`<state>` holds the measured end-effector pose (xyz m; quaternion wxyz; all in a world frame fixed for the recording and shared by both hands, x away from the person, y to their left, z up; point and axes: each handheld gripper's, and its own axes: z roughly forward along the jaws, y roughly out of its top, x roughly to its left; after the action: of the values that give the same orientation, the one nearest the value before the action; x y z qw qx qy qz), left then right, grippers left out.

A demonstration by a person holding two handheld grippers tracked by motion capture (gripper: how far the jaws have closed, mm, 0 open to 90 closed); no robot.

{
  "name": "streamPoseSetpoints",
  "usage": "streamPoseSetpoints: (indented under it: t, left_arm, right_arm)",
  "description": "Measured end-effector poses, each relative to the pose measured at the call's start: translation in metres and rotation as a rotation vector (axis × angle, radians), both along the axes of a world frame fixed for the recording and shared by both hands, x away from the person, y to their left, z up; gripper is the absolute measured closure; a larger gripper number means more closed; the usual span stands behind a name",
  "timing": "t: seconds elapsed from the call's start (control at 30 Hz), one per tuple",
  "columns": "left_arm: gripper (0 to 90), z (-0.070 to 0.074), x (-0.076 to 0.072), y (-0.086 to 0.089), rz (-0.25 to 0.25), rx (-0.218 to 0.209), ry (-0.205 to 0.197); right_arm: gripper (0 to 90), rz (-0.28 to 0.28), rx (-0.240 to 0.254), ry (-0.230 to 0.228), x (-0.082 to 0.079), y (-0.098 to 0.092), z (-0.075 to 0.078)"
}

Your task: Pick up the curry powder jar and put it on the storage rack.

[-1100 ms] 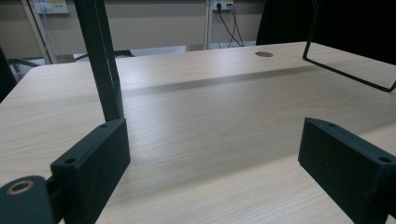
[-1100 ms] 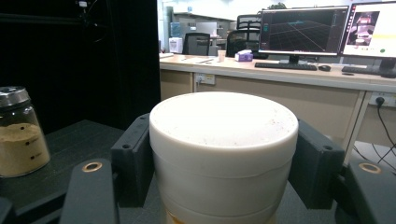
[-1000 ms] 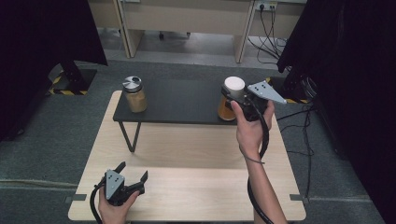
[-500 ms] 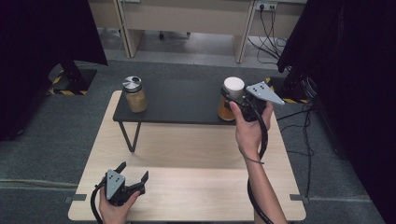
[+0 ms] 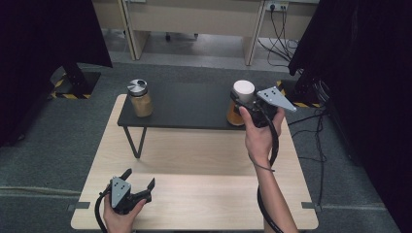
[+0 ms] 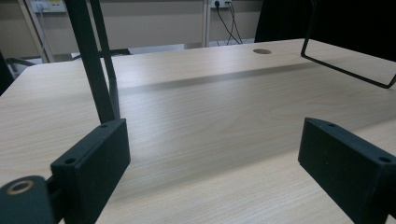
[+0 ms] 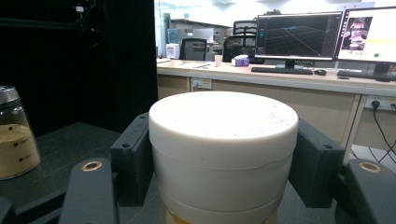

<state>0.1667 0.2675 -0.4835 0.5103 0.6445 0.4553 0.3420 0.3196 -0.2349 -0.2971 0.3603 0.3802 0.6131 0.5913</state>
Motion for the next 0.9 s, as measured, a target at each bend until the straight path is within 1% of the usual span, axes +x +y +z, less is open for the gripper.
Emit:
streamPoseSetpoints:
  t: [0.3,0.8,0.87,0.9]
  left_arm:
    - [8.4,0.0003,-0.0002,0.0,-0.001,0.001,0.0]
    - [8.5,0.001,-0.0004,0.0009,0.002,-0.002,-0.005]
    - [8.5,0.0009,-0.0002,0.0016,0.005,-0.006,-0.008]
    - [8.5,0.0012,-0.0001,0.0022,0.006,-0.006,-0.007]
  right_arm:
    - [33.9,0.0,0.006,-0.005,0.0001,0.0001,-0.0018]
    - [33.6,0.005,0.005,0.0,0.0015,-0.0013,-0.0003]
    - [33.1,0.004,0.008,0.001,0.0019,-0.0018,-0.0003]
    - [28.1,0.01,0.013,0.006,0.0036,-0.0031,-0.0007]
